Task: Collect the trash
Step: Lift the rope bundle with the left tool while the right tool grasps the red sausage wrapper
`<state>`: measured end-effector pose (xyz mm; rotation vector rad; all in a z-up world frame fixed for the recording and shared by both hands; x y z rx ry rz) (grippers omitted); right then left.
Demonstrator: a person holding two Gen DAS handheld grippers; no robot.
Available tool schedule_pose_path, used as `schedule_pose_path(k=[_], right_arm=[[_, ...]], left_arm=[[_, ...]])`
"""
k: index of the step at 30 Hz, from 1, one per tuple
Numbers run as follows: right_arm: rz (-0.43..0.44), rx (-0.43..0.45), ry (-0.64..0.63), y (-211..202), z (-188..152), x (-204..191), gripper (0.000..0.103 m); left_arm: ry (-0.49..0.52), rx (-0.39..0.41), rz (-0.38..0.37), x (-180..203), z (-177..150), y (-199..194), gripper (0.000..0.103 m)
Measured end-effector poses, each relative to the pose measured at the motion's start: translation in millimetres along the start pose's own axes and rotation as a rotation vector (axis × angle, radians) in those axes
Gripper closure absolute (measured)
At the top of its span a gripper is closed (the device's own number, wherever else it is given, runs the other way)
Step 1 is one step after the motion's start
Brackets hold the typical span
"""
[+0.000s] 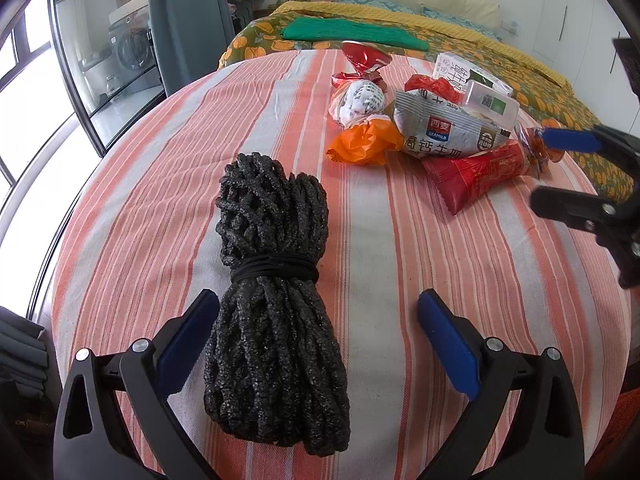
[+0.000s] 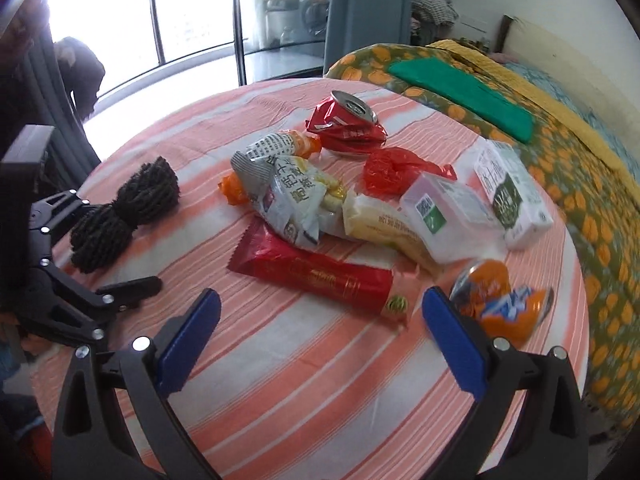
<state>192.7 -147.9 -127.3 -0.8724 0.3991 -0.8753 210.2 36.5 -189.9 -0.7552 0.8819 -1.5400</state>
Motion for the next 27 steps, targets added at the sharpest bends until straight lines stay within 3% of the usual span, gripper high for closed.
schedule_pose_path(k=[5,10,12,15,17,22,27], right_arm=[[0.062,-0.027,-0.059,16,15,-5,0.007],[0.008,-0.129,-0.103,40,16,1,0.006],[0.051,-0.198,-0.111,42,11,2,0.006],[0.252,-0.231,-0.088,19,8,-4,0.007],[0.28,-0.23,-0.101,8,9,-7,0.008],[-0.004,-0.219,-0.276,15,11,-18,0.008],[-0.115,-0.277,-0.291,44,5,-10,0.013]], left_arm=[[0.0,0.0,0.0,0,0,0,0.006],[0.0,0.0,0.0,0,0,0,0.006],[0.0,0.0,0.0,0,0,0,0.006],[0.0,0.0,-0.001,0,0,0,0.006],[0.0,-0.001,-0.002,0,0,0,0.006],[0.0,-0.001,-0.001,0,0,0,0.006],[-0.001,-0.001,-0.002,0,0,0,0.006]])
Point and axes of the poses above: each gripper's, at about its wrist camera, not at the fingertips, and y roughly the way its jaws point, x to its right, z to its top, the point moved 3 cm from there along y, roughly the way its jaws point, and after that the axes turned 4 degrees about -x, right-handed, at the moved point
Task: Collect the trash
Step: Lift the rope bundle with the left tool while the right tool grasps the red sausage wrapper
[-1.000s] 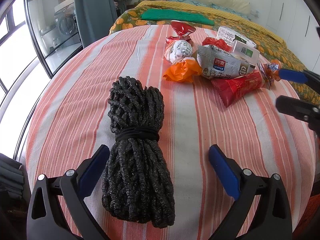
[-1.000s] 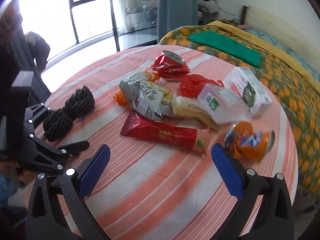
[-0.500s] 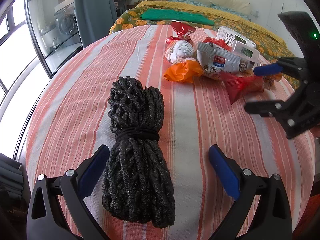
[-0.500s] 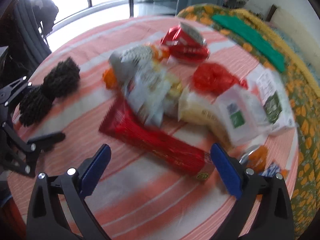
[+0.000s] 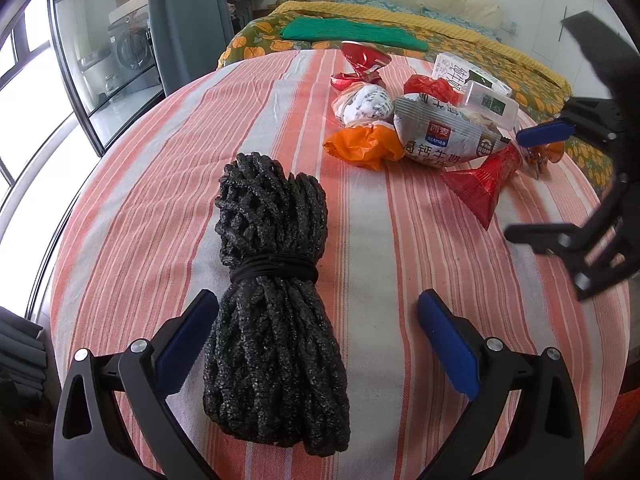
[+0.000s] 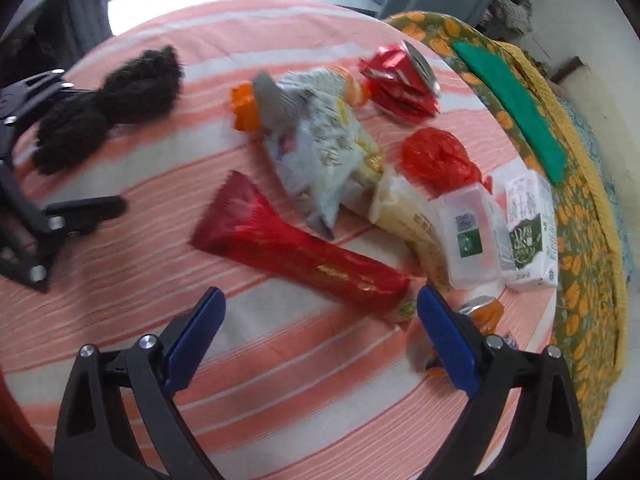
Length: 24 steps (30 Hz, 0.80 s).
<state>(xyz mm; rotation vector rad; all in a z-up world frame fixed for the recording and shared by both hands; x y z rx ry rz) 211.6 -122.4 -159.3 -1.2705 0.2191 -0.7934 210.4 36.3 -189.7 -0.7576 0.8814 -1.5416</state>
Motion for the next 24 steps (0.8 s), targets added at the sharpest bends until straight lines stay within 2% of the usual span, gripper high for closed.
schedule_pose_path(k=[2,3,6,9,11,13,14,18,19,20,22,24], right_arm=[[0.059,-0.036,0.192,7,-5,23,0.013],[0.111,-0.001,0.324,2,-9,35,0.013],[0.194,0.045,0.566,-13,-20,44,0.011],[0.304,0.076,0.748,-17,-19,36,0.01],[0.285,0.065,0.79,-8,-9,28,0.01],[0.151,0.069,0.814,-2,5,24,0.01],[0.119,0.082,0.839,1,9,23,0.009],[0.074,0.079,0.877,12,14,24,0.011],[0.071,0.078,0.875,10,8,24,0.017],[0.058,0.071,0.865,5,-1,20,0.036],[0.068,0.064,0.844,1,-22,23,0.045],[0.061,0.056,0.821,-6,-41,25,0.048]], left_arm=[[0.0,0.0,0.0,0,0,0,0.006],[0.0,0.0,0.0,0,0,0,0.006],[0.0,0.0,-0.001,1,0,0,0.006],[0.0,0.0,-0.001,0,0,0,0.006],[0.0,0.0,-0.001,0,0,0,0.006],[0.0,0.0,-0.001,0,0,0,0.006],[0.0,0.0,0.0,0,0,0,0.006],[0.0,0.0,-0.001,0,0,0,0.006],[-0.001,0.0,-0.002,0,0,0,0.006],[-0.001,0.0,-0.002,0,0,0,0.006],[-0.001,0.0,-0.003,1,1,0,0.006],[-0.001,0.0,-0.003,1,1,0,0.006]])
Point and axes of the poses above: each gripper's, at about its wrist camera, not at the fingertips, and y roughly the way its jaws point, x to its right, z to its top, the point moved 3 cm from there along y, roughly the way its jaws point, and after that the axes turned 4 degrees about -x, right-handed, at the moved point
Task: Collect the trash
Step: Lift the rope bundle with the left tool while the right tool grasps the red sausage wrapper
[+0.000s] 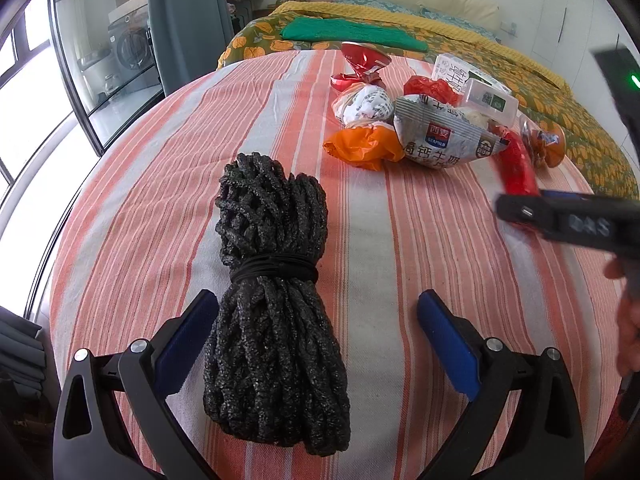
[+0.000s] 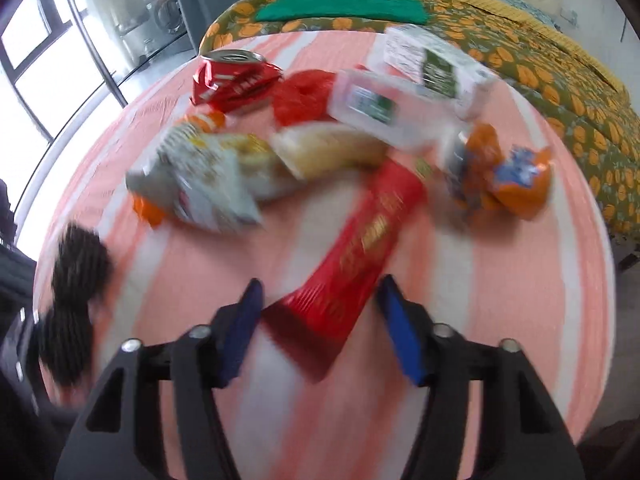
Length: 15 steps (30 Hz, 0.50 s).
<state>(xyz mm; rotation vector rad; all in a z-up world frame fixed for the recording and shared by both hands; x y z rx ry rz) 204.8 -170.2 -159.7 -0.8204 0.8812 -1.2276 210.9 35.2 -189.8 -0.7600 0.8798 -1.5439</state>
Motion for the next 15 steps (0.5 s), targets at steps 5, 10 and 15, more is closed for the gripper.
schedule_pose_path(k=[5,10,15], right_arm=[[-0.01,-0.015,-0.033,-12,-24,32,0.045],[0.06,-0.004,-0.05,-20,-23,37,0.033],[0.068,-0.001,-0.097,-14,-6,27,0.031]], left_arm=[[0.0,0.0,0.001,0,0,0,0.006],[-0.005,0.006,-0.028,-2,0,-1,0.006],[-0.017,0.008,-0.165,-20,-7,-21,0.006]])
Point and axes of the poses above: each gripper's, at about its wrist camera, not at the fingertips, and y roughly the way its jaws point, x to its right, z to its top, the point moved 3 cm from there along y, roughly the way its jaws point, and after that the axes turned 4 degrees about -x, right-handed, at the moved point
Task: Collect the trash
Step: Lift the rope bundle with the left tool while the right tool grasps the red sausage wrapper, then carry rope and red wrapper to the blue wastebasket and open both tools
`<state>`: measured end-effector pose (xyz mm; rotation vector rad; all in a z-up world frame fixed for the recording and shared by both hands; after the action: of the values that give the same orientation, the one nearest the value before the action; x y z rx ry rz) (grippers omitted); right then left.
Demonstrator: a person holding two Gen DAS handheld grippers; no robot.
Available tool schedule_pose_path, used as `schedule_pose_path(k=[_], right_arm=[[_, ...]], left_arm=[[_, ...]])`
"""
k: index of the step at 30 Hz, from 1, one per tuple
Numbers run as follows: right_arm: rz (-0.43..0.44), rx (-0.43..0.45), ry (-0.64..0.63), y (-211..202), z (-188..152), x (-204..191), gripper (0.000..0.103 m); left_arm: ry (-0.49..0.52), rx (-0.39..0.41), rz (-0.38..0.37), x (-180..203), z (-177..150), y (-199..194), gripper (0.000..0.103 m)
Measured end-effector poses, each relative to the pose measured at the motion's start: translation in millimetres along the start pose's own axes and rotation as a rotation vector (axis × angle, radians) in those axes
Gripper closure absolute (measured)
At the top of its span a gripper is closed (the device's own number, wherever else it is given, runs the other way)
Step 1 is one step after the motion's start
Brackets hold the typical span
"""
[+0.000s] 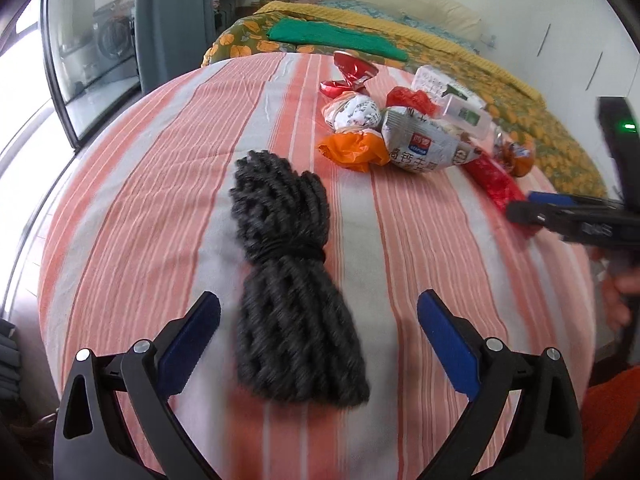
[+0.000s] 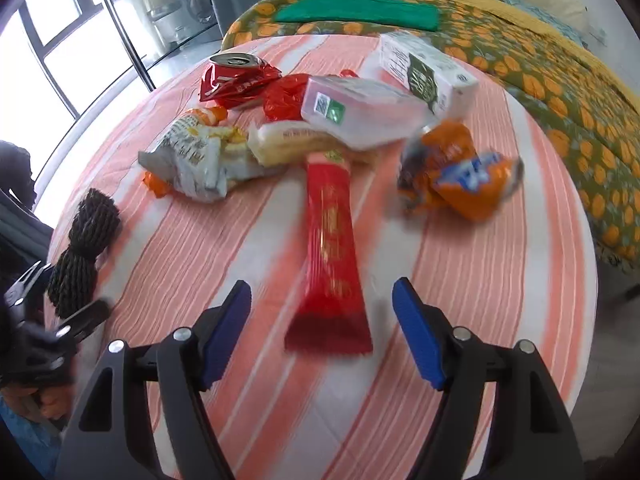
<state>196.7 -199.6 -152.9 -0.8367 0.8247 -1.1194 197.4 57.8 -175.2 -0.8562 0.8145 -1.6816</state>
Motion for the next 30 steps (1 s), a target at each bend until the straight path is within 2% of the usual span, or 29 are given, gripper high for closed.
schedule_pose_path(k=[2,6,8,9,10,11,13,14,15,16,17,18,21,25,30], right_arm=[[-0.015,-0.01,-0.025,7,9,-2,0.033],[-0.009,-0.022,-0.02,13,19,-3,0.047],[-0.008,-0.027,-0.005,15,23,-2,0.062],[-0.012,-0.023,0.0,14,24,-1,0.067],[-0.016,-0.024,0.0,13,25,0,0.078],[-0.019,-0.025,0.001,13,24,1,0.082],[-0.004,-0.027,0.004,10,21,2,0.087],[0.001,-0.027,0.001,8,18,2,0.088],[0.004,-0.025,-0.004,5,15,1,0.088],[0.011,-0.022,-0.007,2,11,1,0.089],[0.026,-0.018,-0.007,-2,6,1,0.089],[0.038,-0.014,-0.007,-5,2,1,0.089],[0.085,0.009,-0.003,-22,-15,3,0.089],[0.158,0.044,0.034,-45,-42,16,0.089],[0.212,0.094,0.107,-74,-76,47,0.089]], left_arm=[[-0.005,0.019,-0.015,-8,-3,-11,0.006],[0.014,0.019,-0.035,-7,2,-21,0.006],[0.047,0.008,0.017,0,9,-16,0.007],[0.053,0.001,0.042,2,12,-13,0.011],[0.048,-0.008,0.052,1,15,-10,0.016],[0.032,-0.025,0.055,0,17,-5,0.019],[0.0,-0.049,0.053,-8,19,1,0.032],[-0.014,-0.057,0.058,-10,20,4,0.036],[-0.022,-0.06,0.062,-13,19,5,0.044],[-0.033,-0.064,0.057,-16,18,6,0.057],[-0.044,-0.067,0.046,-18,17,6,0.064],[-0.055,-0.064,0.034,-20,16,5,0.066],[-0.072,-0.044,0.016,-18,10,-5,0.069],[-0.058,-0.028,-0.05,6,0,-19,0.07],[0.022,-0.02,-0.152,71,-4,-31,0.07]])
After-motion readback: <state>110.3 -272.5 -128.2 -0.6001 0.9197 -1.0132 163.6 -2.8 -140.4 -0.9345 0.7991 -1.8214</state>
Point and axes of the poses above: each gripper's, at about its wrist camera, not at the fingertips, and y roughly the way its jaws point, x to its right, z to its top, the point moved 3 cm from there along y, roughly the way its jaws point, and after that the axes turned 4 degrees about -x, right-handed, at the moved point
